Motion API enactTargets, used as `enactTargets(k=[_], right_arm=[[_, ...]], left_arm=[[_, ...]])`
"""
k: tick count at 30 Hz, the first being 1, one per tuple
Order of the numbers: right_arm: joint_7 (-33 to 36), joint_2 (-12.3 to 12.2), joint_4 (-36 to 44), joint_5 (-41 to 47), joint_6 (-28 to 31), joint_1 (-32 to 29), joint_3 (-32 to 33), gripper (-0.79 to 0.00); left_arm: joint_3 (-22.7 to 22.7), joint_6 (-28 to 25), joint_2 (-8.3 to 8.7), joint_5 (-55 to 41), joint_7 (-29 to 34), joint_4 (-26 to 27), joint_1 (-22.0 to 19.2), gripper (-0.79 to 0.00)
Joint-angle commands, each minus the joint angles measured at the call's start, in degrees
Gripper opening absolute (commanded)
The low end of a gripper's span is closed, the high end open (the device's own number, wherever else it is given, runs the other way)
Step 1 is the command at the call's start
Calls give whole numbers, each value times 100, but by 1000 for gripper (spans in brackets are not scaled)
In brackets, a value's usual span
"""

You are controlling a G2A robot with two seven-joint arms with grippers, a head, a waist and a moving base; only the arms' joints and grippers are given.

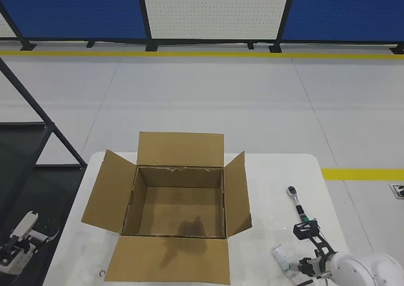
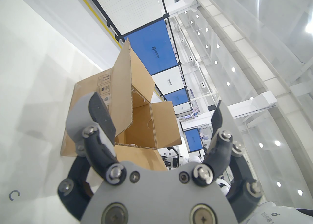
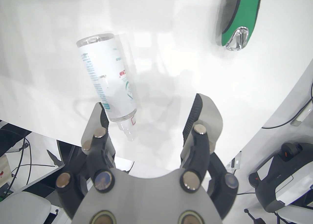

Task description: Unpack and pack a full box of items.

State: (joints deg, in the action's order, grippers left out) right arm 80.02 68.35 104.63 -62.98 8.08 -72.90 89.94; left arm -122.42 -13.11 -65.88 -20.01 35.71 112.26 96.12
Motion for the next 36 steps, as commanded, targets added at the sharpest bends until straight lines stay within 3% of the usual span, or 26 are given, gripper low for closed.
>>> enactTargets(k=[1, 27, 31, 34, 36], right_arm=[[13, -8, -51, 3, -10, 39, -29, -145], [25, -132, -35, 181, -45, 127, -269, -135], [84, -164, 270, 164, 3, 147, -224, -102], [188, -196, 622, 192, 64, 178, -119, -9], [271, -216, 841, 192, 89, 240, -65, 0]], left_arm=[[0, 0, 0, 0, 0, 0, 0, 0], [0, 0, 0, 0, 0, 0, 0, 0], [0, 0, 0, 0, 0, 0, 0, 0], [0, 0, 0, 0, 0, 0, 0, 0], [0, 0, 0, 0, 0, 0, 0, 0]])
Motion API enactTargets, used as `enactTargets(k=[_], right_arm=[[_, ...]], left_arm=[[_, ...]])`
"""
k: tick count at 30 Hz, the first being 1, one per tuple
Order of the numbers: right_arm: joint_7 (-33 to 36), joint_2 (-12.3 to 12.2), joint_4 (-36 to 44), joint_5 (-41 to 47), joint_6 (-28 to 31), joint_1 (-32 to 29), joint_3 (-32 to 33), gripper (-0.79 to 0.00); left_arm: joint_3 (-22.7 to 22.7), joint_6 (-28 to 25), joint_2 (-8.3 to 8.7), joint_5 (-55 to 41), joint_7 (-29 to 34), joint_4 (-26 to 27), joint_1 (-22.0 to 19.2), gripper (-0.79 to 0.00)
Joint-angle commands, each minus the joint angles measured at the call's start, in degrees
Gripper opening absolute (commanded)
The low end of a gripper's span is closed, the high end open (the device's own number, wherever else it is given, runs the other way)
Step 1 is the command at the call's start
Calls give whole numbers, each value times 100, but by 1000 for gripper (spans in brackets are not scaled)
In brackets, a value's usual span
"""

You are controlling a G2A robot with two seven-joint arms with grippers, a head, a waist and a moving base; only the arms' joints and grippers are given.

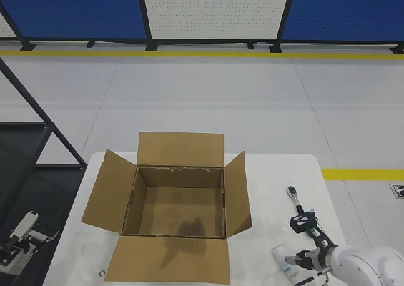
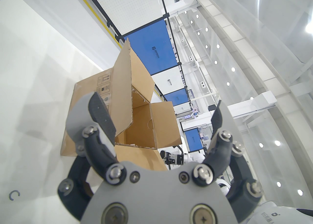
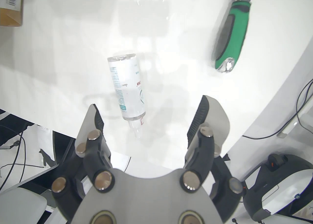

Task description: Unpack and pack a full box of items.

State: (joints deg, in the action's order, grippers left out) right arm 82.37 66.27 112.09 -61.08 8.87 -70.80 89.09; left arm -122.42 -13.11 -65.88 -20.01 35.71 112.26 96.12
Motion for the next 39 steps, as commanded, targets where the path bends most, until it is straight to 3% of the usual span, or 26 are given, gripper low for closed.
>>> enactTargets(k=[1, 7, 20, 24, 31, 39], right_arm=[[76, -17, 186, 19, 13, 75, 45, 0], [292, -64, 645, -30, -30, 321, 106, 0], [292, -64, 645, -30, -30, 321, 106, 0], [-99, -53, 184, 124, -233, 386, 31, 0], [-555, -55, -660, 648, -43, 937, -106, 0], [-721, -125, -399, 1161, 161, 891, 161, 0]], left_arm=[[0, 0, 0, 0, 0, 0, 0, 0], [0, 0, 0, 0, 0, 0, 0, 0], [0, 0, 0, 0, 0, 0, 0, 0], [25, -20, -2, -2, -72, 113, -11, 0], [-219, -308, 6, -431, 234, 268, 122, 0], [-462, -506, -4, -707, 409, 369, 366, 0]])
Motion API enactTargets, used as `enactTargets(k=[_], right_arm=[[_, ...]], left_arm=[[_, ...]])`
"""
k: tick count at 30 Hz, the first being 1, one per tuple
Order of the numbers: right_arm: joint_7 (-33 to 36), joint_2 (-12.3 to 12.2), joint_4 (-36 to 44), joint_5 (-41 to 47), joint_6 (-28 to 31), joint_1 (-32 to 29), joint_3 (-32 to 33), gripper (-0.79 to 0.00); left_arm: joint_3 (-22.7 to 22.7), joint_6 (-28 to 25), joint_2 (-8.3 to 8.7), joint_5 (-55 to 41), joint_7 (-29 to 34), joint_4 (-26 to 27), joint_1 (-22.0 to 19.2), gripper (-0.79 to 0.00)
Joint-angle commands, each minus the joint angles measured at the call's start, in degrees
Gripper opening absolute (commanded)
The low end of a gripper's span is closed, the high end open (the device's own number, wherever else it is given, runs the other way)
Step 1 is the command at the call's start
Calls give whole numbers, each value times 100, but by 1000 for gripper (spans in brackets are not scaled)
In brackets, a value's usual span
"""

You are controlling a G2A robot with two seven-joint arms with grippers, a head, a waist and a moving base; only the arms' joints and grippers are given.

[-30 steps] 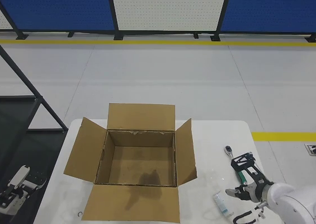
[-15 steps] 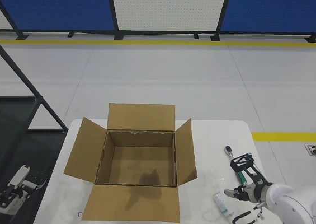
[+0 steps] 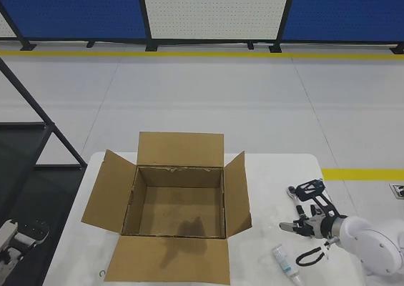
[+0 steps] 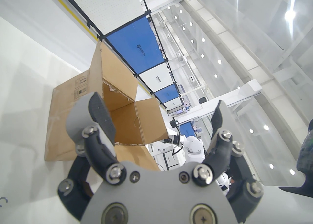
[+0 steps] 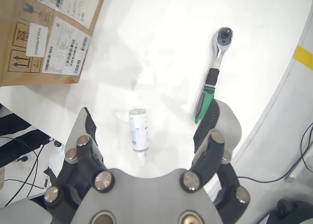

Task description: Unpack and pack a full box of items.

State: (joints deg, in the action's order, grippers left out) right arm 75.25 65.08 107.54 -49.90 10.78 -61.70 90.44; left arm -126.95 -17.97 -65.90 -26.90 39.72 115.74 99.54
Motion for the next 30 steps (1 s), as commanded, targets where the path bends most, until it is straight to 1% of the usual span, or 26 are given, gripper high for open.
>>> enactTargets(k=[1, 5, 7, 20, 21, 22, 24, 26, 30], right_arm=[[-9, -13, 125, 134, -9, -43, 48, 0], [-2, -58, 436, 400, 130, -208, 215, 0], [113, -81, 504, 355, 71, -269, 272, 0], [113, -81, 504, 355, 71, -269, 272, 0], [33, -83, 488, 345, 100, -308, 267, 0], [-51, -94, 499, 241, 178, -375, 257, 0], [-72, -125, 611, 153, 553, -514, 213, 0], [61, -165, 711, 35, 864, -666, 210, 0], [297, -225, 775, -248, 1250, -981, 87, 0]], left_arm=[[-7, -51, -4, -84, 68, 62, 49, 0], [-84, -182, -8, -264, 272, 165, 171, 0], [-95, -187, -8, -276, 351, 180, 217, 0], [-95, -187, -8, -276, 351, 180, 217, 0], [-95, -187, -8, -276, 351, 180, 217, 0], [-64, -144, -8, -265, 323, 194, 210, 0], [-33, -107, -5, -235, 320, 205, 194, 0], [-15, -105, -2, -218, 317, 201, 179, 0], [23, -63, 7, -213, 284, 184, 108, 0]])
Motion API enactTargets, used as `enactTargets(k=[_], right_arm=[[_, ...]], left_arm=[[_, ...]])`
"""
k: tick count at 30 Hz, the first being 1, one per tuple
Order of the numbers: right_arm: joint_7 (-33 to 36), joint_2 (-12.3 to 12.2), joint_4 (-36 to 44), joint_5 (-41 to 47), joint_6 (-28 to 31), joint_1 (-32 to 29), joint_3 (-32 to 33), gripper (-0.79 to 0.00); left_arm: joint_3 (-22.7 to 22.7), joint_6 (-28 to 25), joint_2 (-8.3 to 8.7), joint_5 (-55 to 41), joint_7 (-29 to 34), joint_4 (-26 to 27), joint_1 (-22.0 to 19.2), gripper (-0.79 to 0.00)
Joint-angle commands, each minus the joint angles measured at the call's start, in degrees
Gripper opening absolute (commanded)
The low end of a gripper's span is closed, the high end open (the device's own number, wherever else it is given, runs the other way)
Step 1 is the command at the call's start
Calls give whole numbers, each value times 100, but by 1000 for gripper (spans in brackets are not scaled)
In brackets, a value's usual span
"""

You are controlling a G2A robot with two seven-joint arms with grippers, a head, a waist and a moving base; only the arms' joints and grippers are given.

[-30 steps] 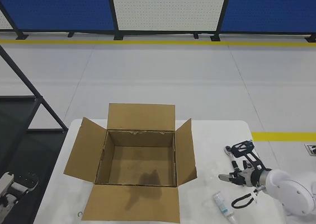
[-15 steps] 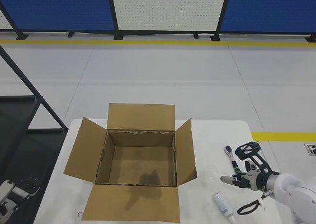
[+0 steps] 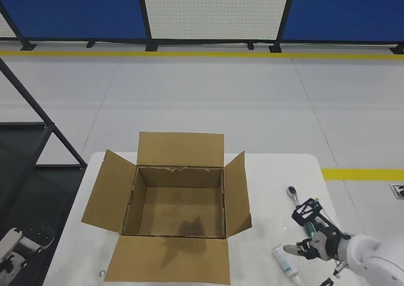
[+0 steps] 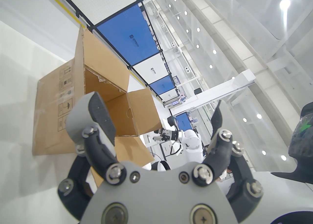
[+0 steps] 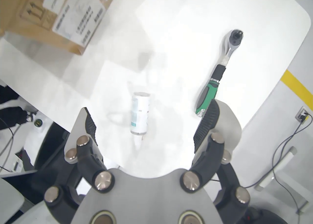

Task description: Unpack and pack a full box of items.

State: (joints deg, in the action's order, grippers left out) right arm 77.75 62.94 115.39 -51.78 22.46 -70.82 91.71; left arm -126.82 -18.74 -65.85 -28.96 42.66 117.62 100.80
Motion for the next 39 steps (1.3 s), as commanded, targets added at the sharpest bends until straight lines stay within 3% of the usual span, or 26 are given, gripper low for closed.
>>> enactTargets(k=[1, 10, 23, 28, 29, 31, 39], right_arm=[[85, -25, -37, -144, 157, -130, -83, 0], [-736, -64, -765, -638, 378, -361, -430, 0], [-1198, -84, -1598, -785, 310, -121, -866, 0], [-1280, -90, -1834, -841, 286, -12, -1019, -172], [-1282, -92, -1862, -857, 291, 6, -1049, -286], [-1303, -97, -1905, -875, 288, 33, -1091, -397], [-1369, -127, -1843, -930, 238, 11, -1158, -523]], left_arm=[[19, 30, 4, -8, -24, -8, -37, 0], [50, 55, 7, 10, -79, -16, -80, 0], [50, 55, 7, 10, -79, -16, -80, 0], [50, 55, 7, 10, -79, -16, -80, 0], [50, 55, 7, 10, -79, -16, -80, 0], [50, 55, 7, 10, -79, -16, -80, 0], [50, 55, 7, 10, -79, -16, -80, 0]])
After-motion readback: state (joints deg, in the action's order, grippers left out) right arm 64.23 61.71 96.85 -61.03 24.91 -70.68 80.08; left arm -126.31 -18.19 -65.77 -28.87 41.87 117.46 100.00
